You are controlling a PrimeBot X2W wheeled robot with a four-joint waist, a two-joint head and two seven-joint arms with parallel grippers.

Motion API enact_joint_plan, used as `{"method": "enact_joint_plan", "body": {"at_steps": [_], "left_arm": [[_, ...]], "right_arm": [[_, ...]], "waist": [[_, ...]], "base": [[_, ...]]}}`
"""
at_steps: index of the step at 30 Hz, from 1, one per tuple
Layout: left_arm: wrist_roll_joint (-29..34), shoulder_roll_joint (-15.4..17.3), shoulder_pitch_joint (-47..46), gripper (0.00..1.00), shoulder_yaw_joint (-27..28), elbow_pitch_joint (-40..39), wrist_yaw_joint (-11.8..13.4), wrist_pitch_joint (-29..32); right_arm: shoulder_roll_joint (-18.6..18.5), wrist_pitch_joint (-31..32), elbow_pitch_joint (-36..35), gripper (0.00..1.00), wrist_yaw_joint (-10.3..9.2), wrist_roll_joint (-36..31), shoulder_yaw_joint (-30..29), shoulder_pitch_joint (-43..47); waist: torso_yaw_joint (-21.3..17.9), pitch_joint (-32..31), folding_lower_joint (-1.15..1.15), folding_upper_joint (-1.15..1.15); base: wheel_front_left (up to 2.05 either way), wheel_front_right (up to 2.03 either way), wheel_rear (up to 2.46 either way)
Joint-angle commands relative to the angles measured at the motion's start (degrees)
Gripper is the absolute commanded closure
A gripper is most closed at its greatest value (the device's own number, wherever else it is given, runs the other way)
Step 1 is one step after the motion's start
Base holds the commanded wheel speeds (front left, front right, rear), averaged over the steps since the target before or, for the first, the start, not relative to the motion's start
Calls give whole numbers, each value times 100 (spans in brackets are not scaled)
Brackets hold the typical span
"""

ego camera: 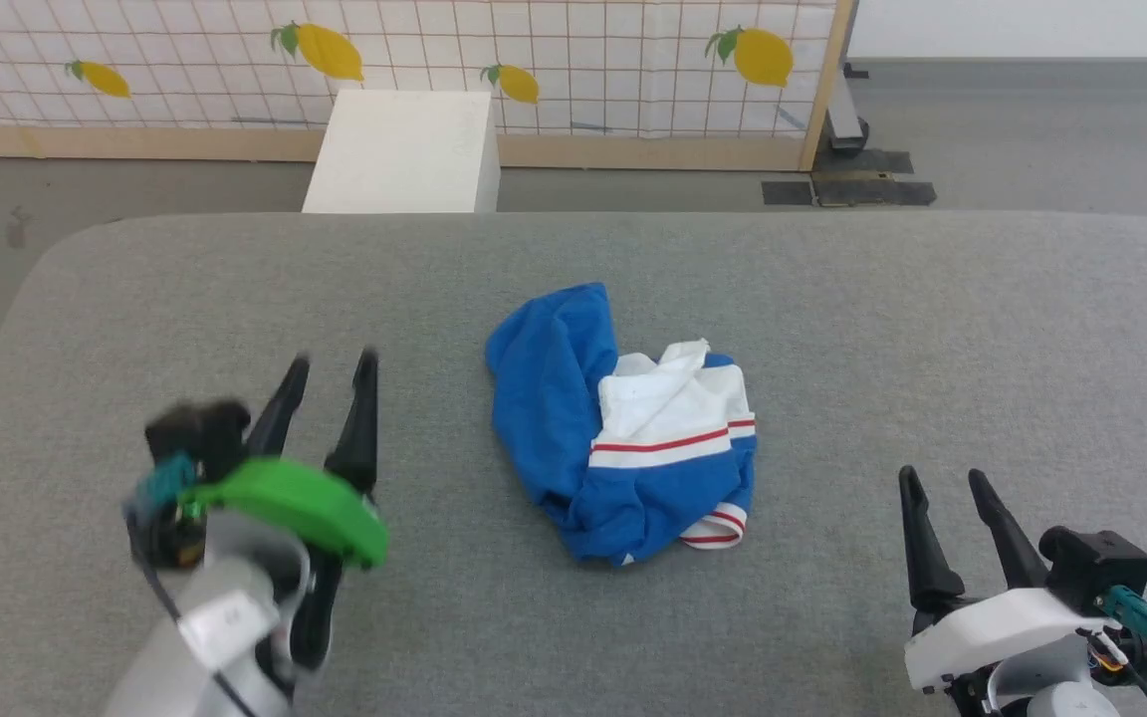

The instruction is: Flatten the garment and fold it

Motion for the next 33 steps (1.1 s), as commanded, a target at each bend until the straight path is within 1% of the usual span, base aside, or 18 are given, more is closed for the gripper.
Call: {"method": "enact_joint_plan", "body": {"at_steps": [1, 3, 5, 9, 11, 15, 16, 19, 21, 23, 28, 29, 30, 31, 33], "left_arm": [[190, -4, 336, 0, 68, -72, 119, -107], [431, -30, 631, 0, 151, -191, 241, -151], [661, -165, 936, 0, 370, -458, 362, -159], [1031, -447, 1450, 0, 646, -804, 410, -162], [1133, -575, 1553, 0, 741, -894, 369, -163], [1322, -760, 1543, 0, 934, -988, 210, -163], [1362, -788, 1511, 0, 951, -978, 165, -163], [1497, -903, 1336, 0, 1015, -975, -8, -164], [1508, -1026, 1240, 0, 1132, -998, -102, -164], [1572, -1091, 1182, 0, 1214, -976, -197, -164], [1707, -1231, 1089, 0, 1379, -865, -391, -164], [1745, -1255, 1083, 0, 1412, -839, -422, -164], [1763, -1275, 1087, 0, 1449, -821, -443, -164], [1786, -1297, 1101, 0, 1493, -797, -468, -164], [1836, -1330, 1121, 0, 1554, -744, -505, -164]], "right_arm": [[1, 103, 30, 0, -9, 6, 4, 101], [1, 274, 55, 0, -9, 6, -7, 109], [1, 489, 62, 0, -9, -13, -27, 77], [1, 1226, 90, 0, -9, -76, -2, -209], [1, 1729, 129, 0, -9, -145, 47, -509], [1, 2755, 295, 0, -9, -421, 234, -1464], [1, 2921, 356, 0, -9, -497, 273, -1684], [1, 3527, 750, 0, -9, -716, 384, -2316], [1, 3812, 1048, 0, -9, -832, 440, -2592], [1, 3960, 1322, 0, -9, -922, 478, -2773], [1, 4102, 1828, 0, -9, -896, 652, -2941], [1, 4107, 1902, 56, -9, -810, 695, -2952], [1, 4055, 1932, 76, -9, -742, 724, -2960], [1, 3978, 1951, 100, -9, -700, 769, -2966], [1, 3810, 1941, 100, -9, -600, 822, -2958]], "waist": [[63, -50, 0, 0], [102, -53, 0, 0], [159, -22, 0, 0], [287, 119, 0, 0], [356, 222, 0, 0], [511, 539, 0, 0], [554, 614, 0, 0], [730, 862, 0, 0], [846, 986, 0, 0], [933, 1071, 0, 0], [1047, 1184, 0, 0], [1051, 1180, 0, 0], [1045, 1163, 0, 0], [1026, 1141, 0, 0], [977, 1072, 0, 0]], "base": [[0, 0, 0], [0, 0, 0], [0, 0, 0], [0, 0, 0], [0, 0, 0], [0, 0, 0], [0, 0, 0], [0, 0, 0], [0, 0, 0], [0, 0, 0], [0, 0, 0], [0, 0, 0], [0, 0, 0], [0, 0, 0], [0, 0, 0]]}}
